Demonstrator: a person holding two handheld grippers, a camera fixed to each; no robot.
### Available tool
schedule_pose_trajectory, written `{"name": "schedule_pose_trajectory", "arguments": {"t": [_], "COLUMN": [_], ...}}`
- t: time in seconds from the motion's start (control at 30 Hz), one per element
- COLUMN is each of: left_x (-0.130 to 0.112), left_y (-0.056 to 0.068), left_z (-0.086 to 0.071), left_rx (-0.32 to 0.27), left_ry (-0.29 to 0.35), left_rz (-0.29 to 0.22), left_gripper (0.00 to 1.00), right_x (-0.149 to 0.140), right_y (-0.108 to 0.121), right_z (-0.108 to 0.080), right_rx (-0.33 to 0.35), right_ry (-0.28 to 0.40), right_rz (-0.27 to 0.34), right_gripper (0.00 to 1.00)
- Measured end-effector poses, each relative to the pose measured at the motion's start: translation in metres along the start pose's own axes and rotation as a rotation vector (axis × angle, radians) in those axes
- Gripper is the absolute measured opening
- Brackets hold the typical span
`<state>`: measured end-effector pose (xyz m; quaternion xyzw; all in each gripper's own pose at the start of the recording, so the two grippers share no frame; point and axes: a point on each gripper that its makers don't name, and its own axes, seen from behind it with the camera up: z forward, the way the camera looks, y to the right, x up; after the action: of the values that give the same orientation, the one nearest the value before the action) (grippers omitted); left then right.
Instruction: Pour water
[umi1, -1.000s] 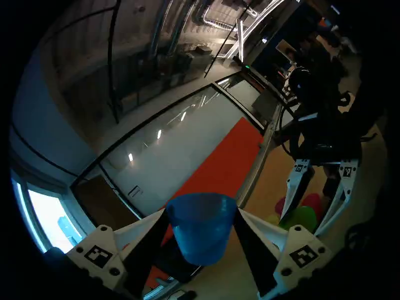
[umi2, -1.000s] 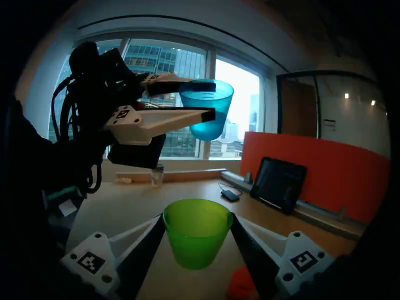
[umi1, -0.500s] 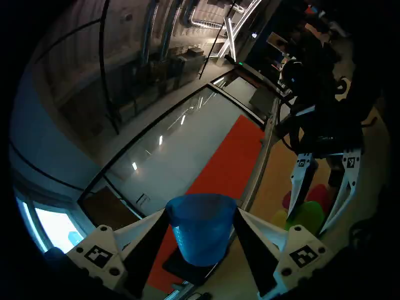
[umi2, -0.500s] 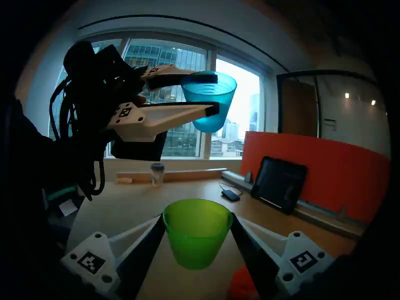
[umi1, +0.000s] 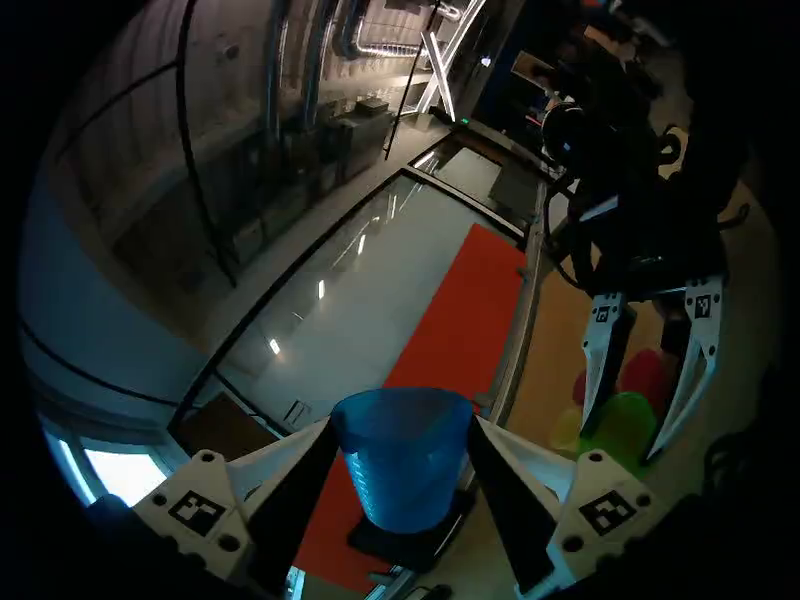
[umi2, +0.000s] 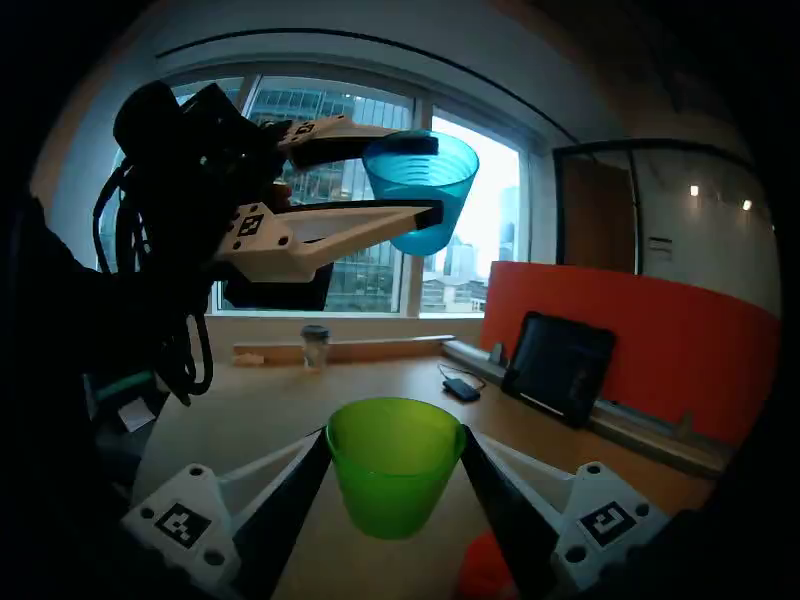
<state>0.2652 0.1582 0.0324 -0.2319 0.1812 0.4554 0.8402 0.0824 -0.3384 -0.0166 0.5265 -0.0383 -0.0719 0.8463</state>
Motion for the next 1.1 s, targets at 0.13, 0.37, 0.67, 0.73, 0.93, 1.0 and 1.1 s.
{"name": "schedule_pose_trajectory", "arguments": {"t": [0.13, 0.37, 0.67, 0.73, 0.93, 1.0, 1.1], "left_x": [0.002, 0.006, 0.009, 0.009, 0.01, 0.01, 0.012], "left_y": [-0.001, 0.003, 0.004, 0.005, 0.006, 0.005, 0.005], "left_z": [0.0, 0.0, 0.0, 0.0, 0.0, 0.0, -0.001], "left_rx": [0.001, -0.004, -0.006, -0.008, -0.009, -0.009, -0.009], "left_ry": [0.002, 0.005, 0.009, 0.009, 0.011, 0.012, 0.014], "left_rz": [0.021, 0.058, 0.093, 0.096, 0.109, 0.114, 0.122], "left_gripper": [0.87, 0.87, 0.87, 0.87, 0.87, 0.87, 0.87], "right_x": [0.001, 0.002, 0.003, 0.004, 0.004, 0.004, 0.005], "right_y": [0.0, 0.001, 0.001, 0.001, 0.002, 0.002, 0.001], "right_z": [-0.001, -0.001, -0.002, -0.003, -0.005, -0.006, -0.006], "right_rx": [0.0, -0.002, -0.004, -0.004, -0.005, -0.005, -0.006], "right_ry": [0.002, 0.006, 0.011, 0.011, 0.014, 0.014, 0.015], "right_rz": [0.001, 0.003, 0.005, 0.005, 0.006, 0.006, 0.005], "right_gripper": [0.93, 0.93, 0.93, 0.93, 0.93, 0.93, 0.93]}}
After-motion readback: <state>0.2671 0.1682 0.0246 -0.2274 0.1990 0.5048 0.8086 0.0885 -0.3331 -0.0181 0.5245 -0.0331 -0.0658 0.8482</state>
